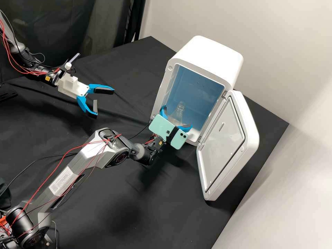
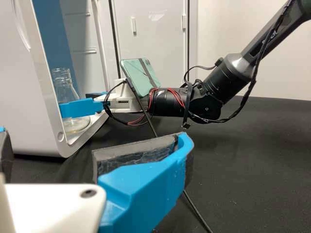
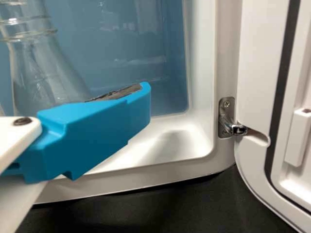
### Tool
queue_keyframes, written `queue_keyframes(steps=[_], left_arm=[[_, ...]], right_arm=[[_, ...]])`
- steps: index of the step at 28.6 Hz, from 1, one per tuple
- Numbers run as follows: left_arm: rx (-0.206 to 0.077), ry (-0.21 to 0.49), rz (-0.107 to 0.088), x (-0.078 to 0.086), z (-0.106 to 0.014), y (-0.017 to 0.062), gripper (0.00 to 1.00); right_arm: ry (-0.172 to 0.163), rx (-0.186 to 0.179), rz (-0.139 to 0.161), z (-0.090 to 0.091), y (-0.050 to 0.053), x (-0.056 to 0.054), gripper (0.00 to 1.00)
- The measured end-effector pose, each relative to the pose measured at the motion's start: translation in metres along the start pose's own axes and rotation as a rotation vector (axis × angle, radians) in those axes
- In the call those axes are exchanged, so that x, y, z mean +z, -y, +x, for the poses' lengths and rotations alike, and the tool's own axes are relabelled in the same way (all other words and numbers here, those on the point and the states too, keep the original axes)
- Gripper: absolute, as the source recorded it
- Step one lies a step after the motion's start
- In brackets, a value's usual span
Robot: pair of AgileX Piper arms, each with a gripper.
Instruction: Take the flask out of the incubator
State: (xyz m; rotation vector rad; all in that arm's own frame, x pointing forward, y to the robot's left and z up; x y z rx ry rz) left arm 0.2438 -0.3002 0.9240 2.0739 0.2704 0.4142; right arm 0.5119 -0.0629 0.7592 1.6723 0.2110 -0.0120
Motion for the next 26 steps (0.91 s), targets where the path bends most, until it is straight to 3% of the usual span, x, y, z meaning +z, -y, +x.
queue_keyframes(steps=[26], left_arm=[[0.0, 0.0, 0.0, 0.0, 0.0, 0.0, 1.0]], right_arm=[[-0.002, -0.007, 0.008, -0.0035, 0.0064, 0.0054, 0.0]])
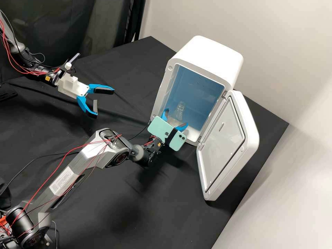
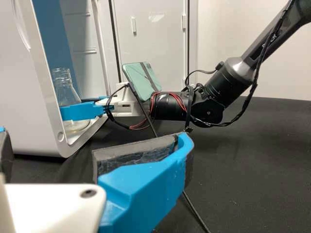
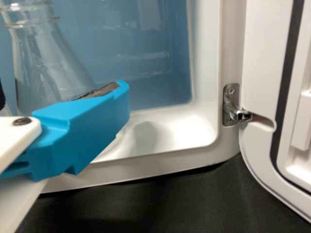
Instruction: Take the flask out of the incubator
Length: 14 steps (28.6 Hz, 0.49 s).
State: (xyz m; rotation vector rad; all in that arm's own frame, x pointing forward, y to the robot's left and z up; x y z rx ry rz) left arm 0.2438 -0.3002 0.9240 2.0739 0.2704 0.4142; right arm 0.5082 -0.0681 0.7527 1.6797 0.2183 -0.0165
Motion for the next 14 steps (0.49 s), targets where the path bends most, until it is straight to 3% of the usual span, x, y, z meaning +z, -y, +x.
queue_keyframes(steps=[14], left_arm=[[0.0, 0.0, 0.0, 0.0, 0.0, 0.0, 1.0]], right_arm=[[0.001, 0.005, 0.0, -0.0006, -0.0021, 0.0013, 0.0]])
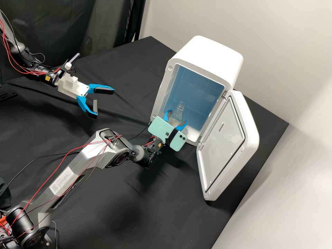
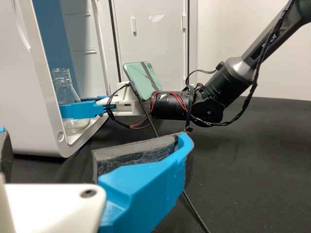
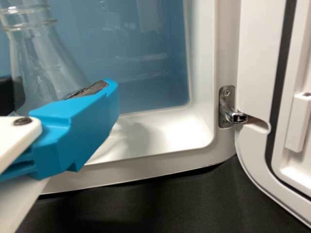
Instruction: Take the flask out of the incubator
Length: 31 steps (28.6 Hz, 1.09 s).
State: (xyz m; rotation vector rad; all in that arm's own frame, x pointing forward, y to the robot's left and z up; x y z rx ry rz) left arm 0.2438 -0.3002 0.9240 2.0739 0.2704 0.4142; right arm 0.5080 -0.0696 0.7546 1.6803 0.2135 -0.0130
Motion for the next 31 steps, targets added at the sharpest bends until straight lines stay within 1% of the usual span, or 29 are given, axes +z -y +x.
queue_keyframes(steps=[7, 11, 16, 20, 23, 26, 31], left_arm=[[0.0, 0.0, 0.0, 0.0, 0.0, 0.0, 1.0], [0.006, 0.001, 0.002, 0.0006, -0.0006, -0.0019, 1.0], [0.002, -0.001, 0.002, 0.0004, -0.0006, -0.0015, 1.0], [0.002, -0.001, 0.002, 0.0004, -0.0006, -0.0015, 1.0], [0.002, -0.001, 0.002, 0.0004, -0.0006, -0.0015, 1.0], [0.002, -0.001, 0.002, 0.0004, -0.0006, -0.0015, 1.0], [0.002, -0.001, 0.002, 0.0004, -0.0006, -0.0015, 1.0]], right_arm=[[0.0, 0.0, 0.0, 0.0, 0.0, 0.0, 0.0], [0.0, 0.0, 0.0, 0.0, 0.0, 0.0, 0.0], [-0.001, 0.001, 0.0, 0.0, -0.0001, -0.0001, 0.0], [-0.011, 0.005, 0.0, 0.0, -0.0005, -0.001, 0.0], [-0.015, 0.006, 0.001, -0.0008, 0.0001, -0.001, 0.0], [-0.012, 0.003, 0.003, -0.0019, 0.0013, 0.0, 0.0], [-0.022, 0.006, 0.007, -0.004, 0.0028, 0.0003, 0.0]])
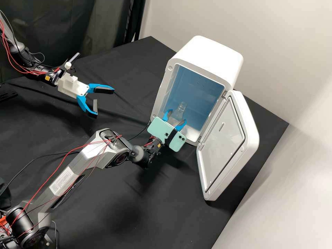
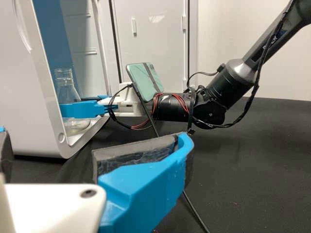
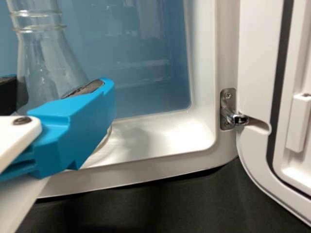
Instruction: Take the flask out of the incubator
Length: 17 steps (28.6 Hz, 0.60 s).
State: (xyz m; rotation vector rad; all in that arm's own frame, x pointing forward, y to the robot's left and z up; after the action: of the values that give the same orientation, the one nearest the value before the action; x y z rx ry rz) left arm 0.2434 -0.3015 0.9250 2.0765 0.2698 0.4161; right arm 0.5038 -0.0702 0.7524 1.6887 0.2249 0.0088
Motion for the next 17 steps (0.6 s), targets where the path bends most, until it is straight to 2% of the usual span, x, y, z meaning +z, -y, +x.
queue_keyframes(steps=[7, 9, 14, 17], left_arm=[[0.0, 0.0, 0.0, 0.0, 0.0, 0.0, 1.0], [0.0, 0.0, 0.0, 0.0, 0.0, 0.0, 1.0], [0.0, 0.0, 0.0, 0.0, 0.0, 0.0, 1.0], [-0.001, 0.004, 0.001, 0.001, 0.0, 0.0002, 1.0]], right_arm=[[-0.006, 0.011, 0.02, -0.01, 0.003, 0.001, 0.0], [-0.009, 0.013, 0.017, -0.014, 0.002, -0.001, 0.0], [0.008, 0.018, 0.006, -0.026, -0.004, -0.003, 0.0], [0.022, 0.042, 0.02, -0.035, -0.009, -0.002, 0.0]])
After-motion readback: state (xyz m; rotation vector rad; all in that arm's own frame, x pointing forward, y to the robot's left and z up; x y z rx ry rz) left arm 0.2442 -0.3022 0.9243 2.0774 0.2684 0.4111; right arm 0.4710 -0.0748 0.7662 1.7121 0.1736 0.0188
